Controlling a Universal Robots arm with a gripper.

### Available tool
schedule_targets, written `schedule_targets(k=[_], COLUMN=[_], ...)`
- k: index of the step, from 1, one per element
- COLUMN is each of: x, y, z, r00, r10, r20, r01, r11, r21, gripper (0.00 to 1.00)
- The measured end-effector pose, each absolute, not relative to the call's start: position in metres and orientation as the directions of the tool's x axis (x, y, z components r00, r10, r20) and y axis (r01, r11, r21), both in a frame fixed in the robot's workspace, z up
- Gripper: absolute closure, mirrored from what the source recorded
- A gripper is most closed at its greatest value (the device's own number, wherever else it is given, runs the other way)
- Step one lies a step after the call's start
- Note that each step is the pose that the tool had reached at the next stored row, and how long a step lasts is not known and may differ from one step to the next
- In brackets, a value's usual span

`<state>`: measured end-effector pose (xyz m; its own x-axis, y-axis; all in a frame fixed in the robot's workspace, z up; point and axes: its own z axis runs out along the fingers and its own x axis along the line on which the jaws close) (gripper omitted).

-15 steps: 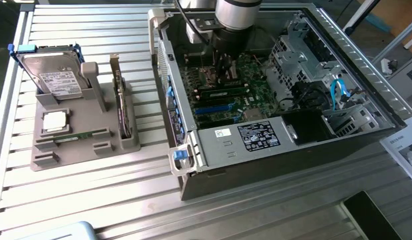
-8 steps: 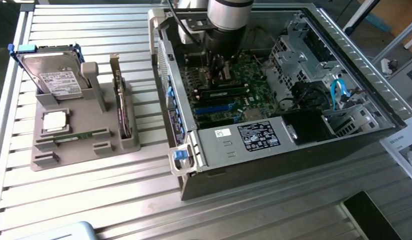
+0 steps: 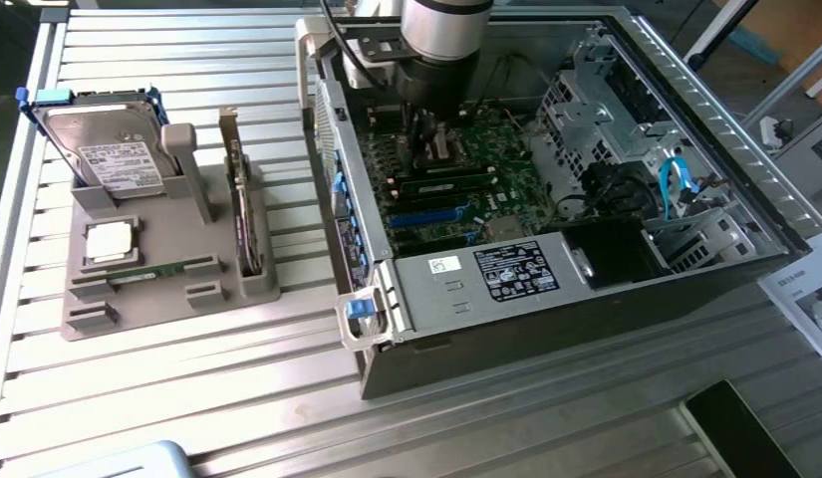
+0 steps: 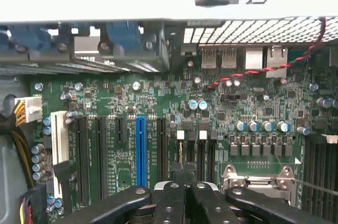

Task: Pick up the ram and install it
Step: 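Press down the ram until it locks into place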

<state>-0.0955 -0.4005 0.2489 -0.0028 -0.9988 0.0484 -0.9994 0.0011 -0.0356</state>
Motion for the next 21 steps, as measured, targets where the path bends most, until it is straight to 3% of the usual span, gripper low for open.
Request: schedule_targets(k=[21], x=[-0.100], y=[-0.401], z=[0.239], r00=[-0.003], r10=[-0.999], r20=[0.049], r01=[-0.999], r11=[0.001], r21=[-0.036], gripper=[0.89])
